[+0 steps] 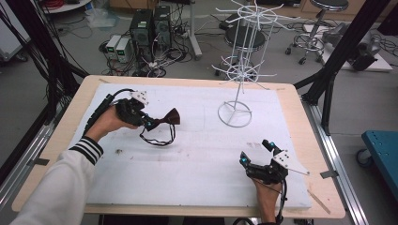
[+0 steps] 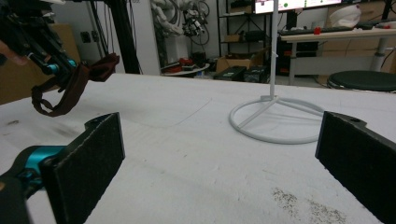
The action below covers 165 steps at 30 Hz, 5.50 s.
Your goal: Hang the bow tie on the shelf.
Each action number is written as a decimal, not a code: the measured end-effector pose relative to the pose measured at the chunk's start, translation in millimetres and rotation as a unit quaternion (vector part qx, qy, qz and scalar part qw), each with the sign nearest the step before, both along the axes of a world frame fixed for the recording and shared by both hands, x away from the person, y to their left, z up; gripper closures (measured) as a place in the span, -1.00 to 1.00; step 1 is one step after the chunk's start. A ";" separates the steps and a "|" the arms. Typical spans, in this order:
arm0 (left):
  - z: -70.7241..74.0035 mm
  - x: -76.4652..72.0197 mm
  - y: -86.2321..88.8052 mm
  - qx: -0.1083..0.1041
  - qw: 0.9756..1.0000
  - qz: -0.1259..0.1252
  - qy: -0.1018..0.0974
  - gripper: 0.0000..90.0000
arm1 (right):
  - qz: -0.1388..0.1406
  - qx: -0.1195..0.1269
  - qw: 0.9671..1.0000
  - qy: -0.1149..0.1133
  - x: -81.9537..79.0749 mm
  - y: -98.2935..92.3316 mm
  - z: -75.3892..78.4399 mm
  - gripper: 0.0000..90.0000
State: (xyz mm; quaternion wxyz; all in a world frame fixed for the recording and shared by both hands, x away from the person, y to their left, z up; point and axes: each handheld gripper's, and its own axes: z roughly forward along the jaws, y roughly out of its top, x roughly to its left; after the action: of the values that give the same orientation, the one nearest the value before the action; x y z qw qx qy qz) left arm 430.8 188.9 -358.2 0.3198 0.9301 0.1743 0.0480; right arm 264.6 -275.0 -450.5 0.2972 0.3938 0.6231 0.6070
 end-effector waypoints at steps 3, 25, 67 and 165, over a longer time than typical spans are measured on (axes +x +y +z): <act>1.8 -4.5 1.5 -0.009 1.000 -0.001 0.001 0.78 | 0.006 0.000 1.000 0.000 -0.1 -0.4 1.1 -0.99; 29.2 -39.9 -9.1 -0.071 0.997 -0.028 -0.020 0.78 | 0.087 -0.023 0.996 -0.006 0.9 10.9 43.3 -0.99; 19.2 -98.2 -38.9 -0.192 0.976 -0.066 -0.075 0.78 | 0.326 -0.065 0.942 0.056 44.7 91.2 120.4 -0.90; -51.9 -150.6 75.0 -0.342 0.912 0.133 -0.185 -0.96 | 0.252 -0.033 0.967 0.005 59.3 39.6 160.8 0.90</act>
State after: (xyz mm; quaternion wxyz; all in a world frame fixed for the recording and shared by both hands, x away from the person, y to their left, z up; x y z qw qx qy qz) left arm 280.2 263.9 -410.1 0.6353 0.7068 0.2395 0.1989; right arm 323.9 -235.3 -289.8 0.1439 0.2170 0.7235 0.6393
